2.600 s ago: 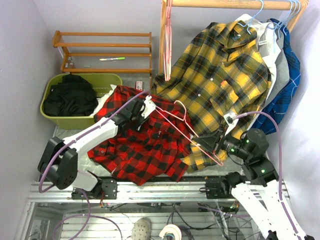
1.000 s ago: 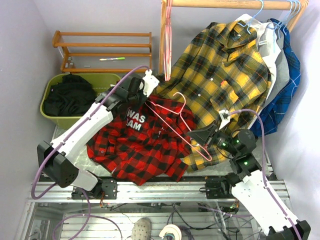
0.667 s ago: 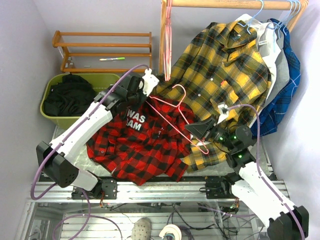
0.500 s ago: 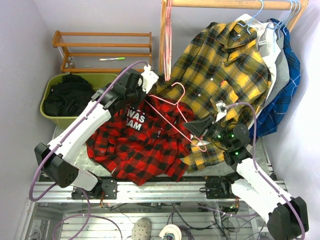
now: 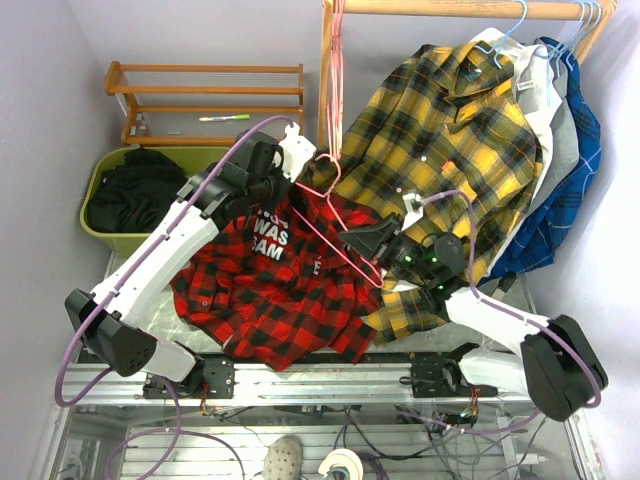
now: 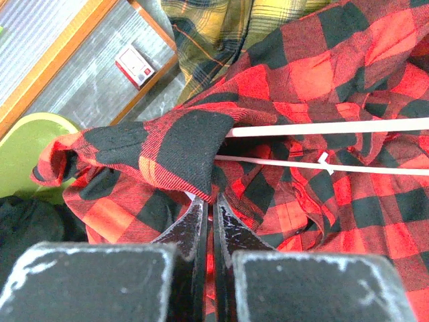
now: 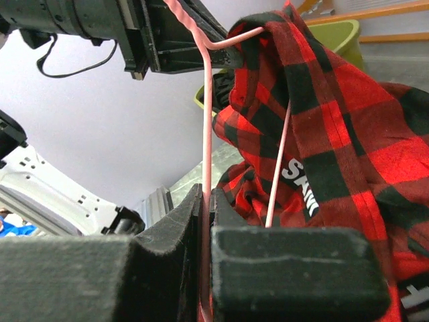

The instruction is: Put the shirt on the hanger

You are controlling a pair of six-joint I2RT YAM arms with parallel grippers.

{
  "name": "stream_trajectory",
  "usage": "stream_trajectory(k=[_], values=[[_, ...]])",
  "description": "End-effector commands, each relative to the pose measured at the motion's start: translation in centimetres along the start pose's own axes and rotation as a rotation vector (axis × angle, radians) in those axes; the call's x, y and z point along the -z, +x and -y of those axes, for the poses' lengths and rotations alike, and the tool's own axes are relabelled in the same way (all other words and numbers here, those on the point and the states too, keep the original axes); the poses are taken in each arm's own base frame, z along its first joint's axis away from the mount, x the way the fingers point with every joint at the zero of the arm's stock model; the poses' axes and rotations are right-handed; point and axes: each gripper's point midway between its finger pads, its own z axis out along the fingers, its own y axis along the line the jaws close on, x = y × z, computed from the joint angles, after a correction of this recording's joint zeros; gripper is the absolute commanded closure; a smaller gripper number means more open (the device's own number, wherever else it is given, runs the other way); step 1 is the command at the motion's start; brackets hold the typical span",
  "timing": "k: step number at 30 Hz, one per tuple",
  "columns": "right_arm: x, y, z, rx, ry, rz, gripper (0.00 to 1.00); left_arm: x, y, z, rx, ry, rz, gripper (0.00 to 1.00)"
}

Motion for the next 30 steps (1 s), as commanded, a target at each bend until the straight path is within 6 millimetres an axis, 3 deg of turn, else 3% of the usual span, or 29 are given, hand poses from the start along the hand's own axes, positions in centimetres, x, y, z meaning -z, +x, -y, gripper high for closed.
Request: stream_trajectory(k=[1,16,24,30], values=[[-2.4,-2.9,-0.6,0.073,-0.027,0.141,1.00,1.6,-1.7,-0.5,0.023,-0.005,0.058,0.93],[-7.0,-1.9,2.6,0.034,-0.037,0.144,1.00,2.0,-2.2,-0.2,0.027,0.013,0.075,0.93],[-9.3,-0.9,1.1,0.025,-0.091,0.104,1.00,1.3,-2.3,-0.6,0.005,-0.009,0.075,0.93],[-10.5,-0.6,1.4,0.020,-0.098,0.092,1.00,1.1,-3.1,0.0,-0.001,0.009,0.090,0.93]])
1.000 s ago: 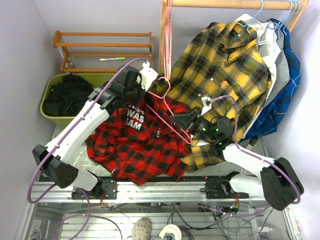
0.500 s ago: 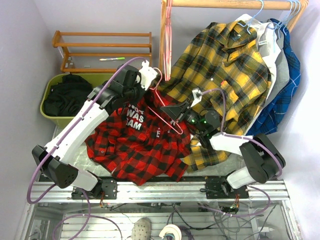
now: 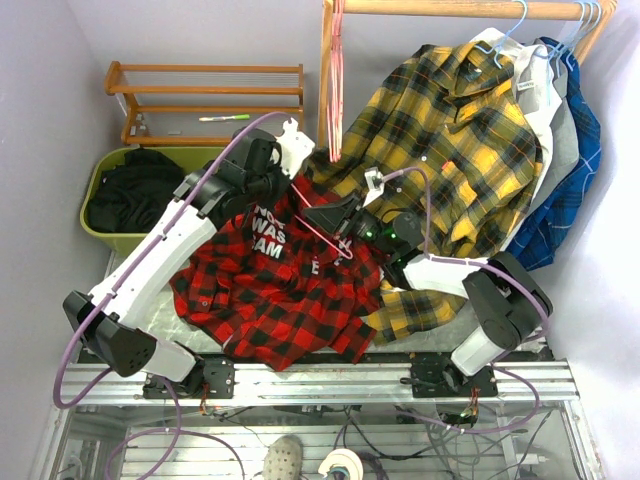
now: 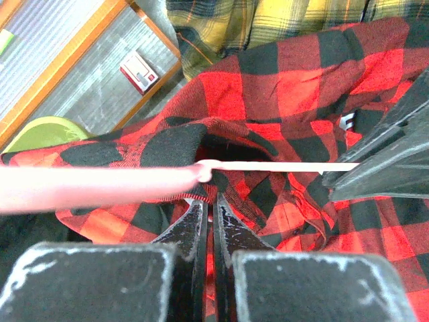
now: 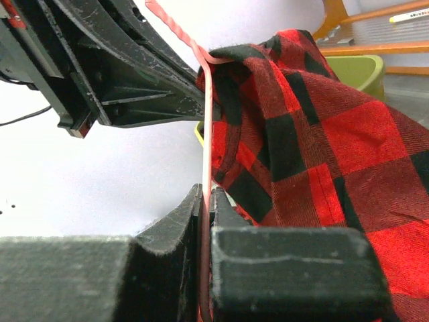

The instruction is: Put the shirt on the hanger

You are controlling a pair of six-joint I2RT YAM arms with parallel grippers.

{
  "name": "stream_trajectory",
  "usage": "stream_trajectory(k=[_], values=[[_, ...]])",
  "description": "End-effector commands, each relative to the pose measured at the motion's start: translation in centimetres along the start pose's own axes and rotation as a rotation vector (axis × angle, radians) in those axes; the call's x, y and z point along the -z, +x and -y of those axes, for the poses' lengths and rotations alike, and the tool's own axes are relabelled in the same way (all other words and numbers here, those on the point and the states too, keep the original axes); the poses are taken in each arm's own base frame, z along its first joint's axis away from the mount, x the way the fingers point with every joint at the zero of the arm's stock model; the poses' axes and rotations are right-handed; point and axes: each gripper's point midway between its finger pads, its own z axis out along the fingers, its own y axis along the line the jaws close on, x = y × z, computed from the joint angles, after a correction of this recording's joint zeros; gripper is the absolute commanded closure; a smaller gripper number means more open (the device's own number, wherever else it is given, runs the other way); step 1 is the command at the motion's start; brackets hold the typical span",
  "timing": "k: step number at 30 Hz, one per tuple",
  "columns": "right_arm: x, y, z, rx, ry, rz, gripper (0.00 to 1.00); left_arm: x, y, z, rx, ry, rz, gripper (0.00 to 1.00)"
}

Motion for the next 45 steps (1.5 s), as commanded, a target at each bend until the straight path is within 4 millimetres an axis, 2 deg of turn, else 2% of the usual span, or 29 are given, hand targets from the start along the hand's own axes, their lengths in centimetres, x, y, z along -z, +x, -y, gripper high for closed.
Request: stream_trajectory(k=[1,5,6,7,9,13,15,17,19,21,24,26,28,31,34,37,41,45], values=[[-1.4,-1.1,-0.4,0.028,-0.037,0.035,1.00,0.5,-2.4,0.0,-0.006,0.002,0.075,0.93],[-1.6,0.3,0.5,-0.007,-0.033,0.016,1.00,0.5,-2.9,-0.5,-0.018,-0.021,0.083,0.92],[-1.5,0.6,0.9,-0.016,-0.027,0.014,1.00,0.5,-3.1,-0.5,-0.021,-0.023,0.086,0.85],[-1.5,1.0,1.2,-0.021,-0.024,0.011,1.00,0.6,-3.2,-0.6,-0.028,-0.022,0.088,0.68],[-1.5,1.4,1.8,-0.024,-0.013,0.007,1.00,0.9,-3.5,-0.4,-0.046,-0.003,0.094,0.02],[-1.9,2.1,3.2,-0.010,0.011,-0.006,1.00,0.9,-3.2,-0.7,-0.149,0.058,0.114,0.03],[-2.2,2.2,3.8,-0.007,0.019,-0.006,1.00,1.2,-3.8,-3.1,-0.118,0.103,0.193,0.03],[-2.3,2.2,4.2,-0.012,0.020,-0.005,1.00,2.4,-4.0,-6.9,-0.045,0.185,0.317,0.03],[-2.3,2.0,4.7,-0.024,0.019,0.002,1.00,3.3,-2.6,-9.2,-0.040,0.306,0.395,0.03],[-2.3,1.9,4.9,-0.031,0.017,0.006,1.00,3.5,-0.5,-9.8,-0.107,0.396,0.449,0.03],[-2.3,1.9,5.1,-0.024,0.024,-0.001,1.00,2.1,2.0,-9.6,-0.266,0.405,0.392,0.03],[-2.2,2.0,5.1,-0.017,0.027,-0.009,1.00,1.6,2.7,-9.6,-0.365,0.420,0.383,0.01],[-1.9,2.2,5.3,-0.015,0.025,-0.018,1.00,1.1,2.6,-9.8,-0.426,0.435,0.389,0.04],[-1.3,2.4,5.7,-0.040,0.020,-0.019,1.00,0.6,1.4,-9.9,-0.422,0.495,0.414,0.01],[-1.0,2.6,6.1,-0.063,0.018,-0.026,1.00,-0.8,1.0,-8.9,-0.410,0.610,0.373,0.04],[-1.2,2.7,6.2,-0.046,0.015,-0.046,1.00,-2.8,1.8,-6.8,-0.448,0.723,0.292,0.04],[-1.6,2.6,6.4,-0.031,0.016,-0.057,1.00,-4.4,1.6,-6.0,-0.497,0.739,0.322,0.04],[-1.8,2.7,6.5,-0.022,0.020,-0.061,1.00,-5.5,0.4,-5.4,-0.490,0.711,0.353,0.04]])
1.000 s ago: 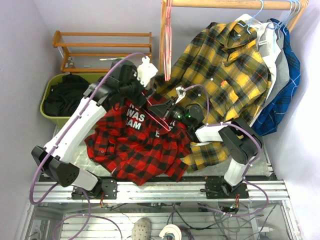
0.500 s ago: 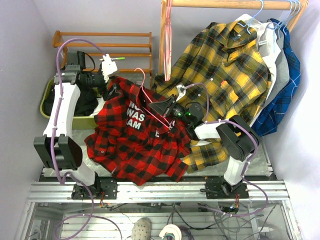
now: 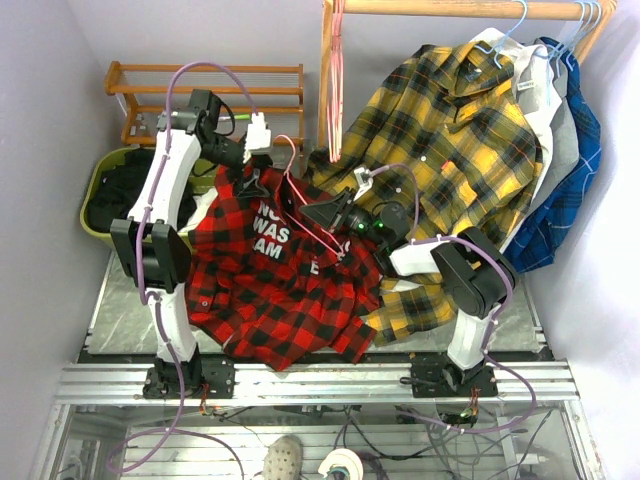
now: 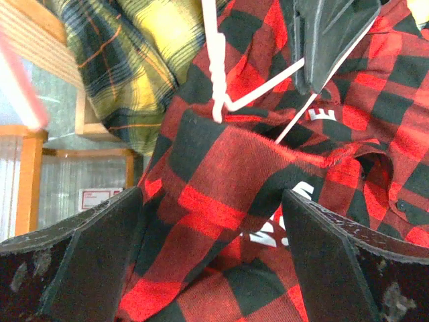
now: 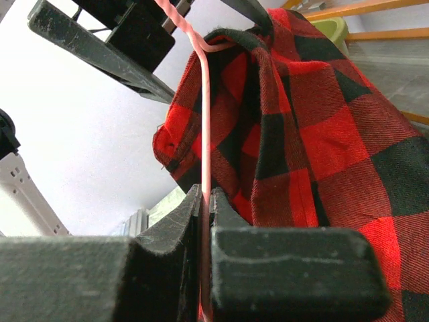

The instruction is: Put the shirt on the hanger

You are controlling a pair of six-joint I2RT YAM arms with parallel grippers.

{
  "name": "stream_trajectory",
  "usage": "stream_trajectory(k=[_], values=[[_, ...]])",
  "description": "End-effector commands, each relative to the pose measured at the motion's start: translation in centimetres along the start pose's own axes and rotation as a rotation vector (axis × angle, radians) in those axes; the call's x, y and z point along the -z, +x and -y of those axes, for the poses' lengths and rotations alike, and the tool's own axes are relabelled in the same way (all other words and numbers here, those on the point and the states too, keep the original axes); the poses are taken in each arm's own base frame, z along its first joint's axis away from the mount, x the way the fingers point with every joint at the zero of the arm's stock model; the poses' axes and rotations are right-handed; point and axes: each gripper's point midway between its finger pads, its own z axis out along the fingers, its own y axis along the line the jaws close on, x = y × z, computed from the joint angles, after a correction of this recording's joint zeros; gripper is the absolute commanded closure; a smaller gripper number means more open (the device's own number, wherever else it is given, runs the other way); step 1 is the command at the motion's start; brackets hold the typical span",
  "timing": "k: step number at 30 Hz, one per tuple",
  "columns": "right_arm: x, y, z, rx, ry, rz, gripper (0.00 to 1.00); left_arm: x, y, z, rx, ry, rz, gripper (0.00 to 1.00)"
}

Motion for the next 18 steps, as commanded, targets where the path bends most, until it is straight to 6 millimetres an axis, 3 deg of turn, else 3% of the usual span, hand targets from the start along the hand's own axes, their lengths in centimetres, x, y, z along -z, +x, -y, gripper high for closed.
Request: stream_trajectory(k=[1,6,14,18], values=[[-0.7,-0.4,0.0,0.037,-0.014,0.000,1.00,-0.3,-2.6,-0.5,-0.048,-0.031,0.066,0.04],[-0.9,0.0,0.5,0.042,-0.006,-0.015,1.00,-0.3,-4.0,-0.8,-0.046,0.005,0.121,0.04],[-1.0,0.4,0.6,0.040,-0.014,-0.022,1.00,-1.1,-3.0,-1.1,-0.063,0.017,0.086,0.01],[-1.0,0.1,0.4,0.056,-0.015,-0.025,1.00,-2.1,-2.7,-1.1,-0.068,0.030,0.059,0.15]])
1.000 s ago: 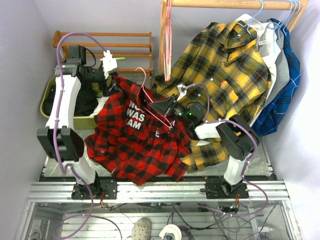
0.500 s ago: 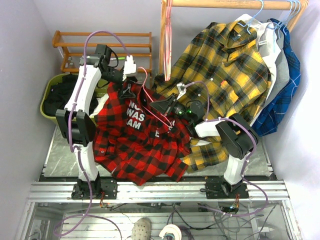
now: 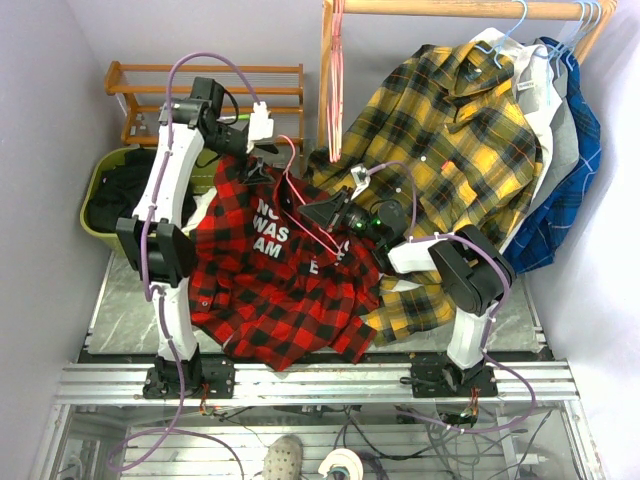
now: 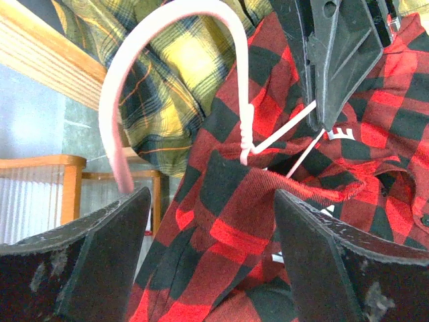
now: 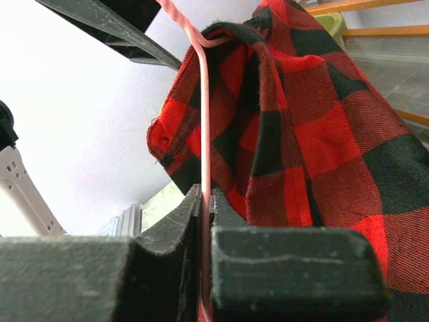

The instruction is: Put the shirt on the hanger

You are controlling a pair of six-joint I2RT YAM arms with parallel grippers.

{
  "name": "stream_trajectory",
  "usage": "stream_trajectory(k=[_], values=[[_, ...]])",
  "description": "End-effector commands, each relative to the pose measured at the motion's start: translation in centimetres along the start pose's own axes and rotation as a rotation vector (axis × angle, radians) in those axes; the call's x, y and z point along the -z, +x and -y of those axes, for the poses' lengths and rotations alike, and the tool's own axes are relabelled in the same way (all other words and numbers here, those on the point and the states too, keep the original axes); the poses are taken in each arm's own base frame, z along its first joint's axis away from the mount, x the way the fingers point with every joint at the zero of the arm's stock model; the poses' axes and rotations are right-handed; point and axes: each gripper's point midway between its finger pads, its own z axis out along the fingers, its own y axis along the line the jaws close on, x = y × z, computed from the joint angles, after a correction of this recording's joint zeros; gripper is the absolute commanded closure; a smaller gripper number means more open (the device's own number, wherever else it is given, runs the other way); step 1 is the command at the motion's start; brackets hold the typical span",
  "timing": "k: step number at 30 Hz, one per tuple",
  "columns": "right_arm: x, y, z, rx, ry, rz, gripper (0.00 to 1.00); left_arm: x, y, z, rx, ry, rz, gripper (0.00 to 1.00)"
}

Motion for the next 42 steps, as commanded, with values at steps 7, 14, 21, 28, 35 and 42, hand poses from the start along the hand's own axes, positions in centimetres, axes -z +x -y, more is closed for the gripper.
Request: stream_trajectory(k=[7,14,21,28,35,42], values=[[-0.5,-0.6,-0.6,0.055,-0.020,-0.004,1.00,-2.8,0.9,0.7,0.013,0.079,-0.046,0.16],[-0.5,-1.0,-0.9,0.064,-0.020,0.011,1.00,-3.6,1.5,1.9,-0.001,0.122,-0.104,0.82],[-0.4,-1.1,-1.3,0.053,-0.029,0.017,1.00,-2.3,-0.8,1.9,-0.023,0.057,-0.079,0.93],[2.6,-3.2,-4.2,0.136,0.047,0.002,0.22,0.7,-6.0,3.2,-0.053,-0.080,0.002,0.93],[9.3,-3.9,-7.8,0.191,0.138,0.006,0.02,3.0,-9.1,5.6,-0.032,-0.079,0.017,0.93],[17.3,-2.2,-9.8,0.176,0.218,0.121,0.01,4.6,-11.4,5.6,0.020,-0.158,0.042,0.93]])
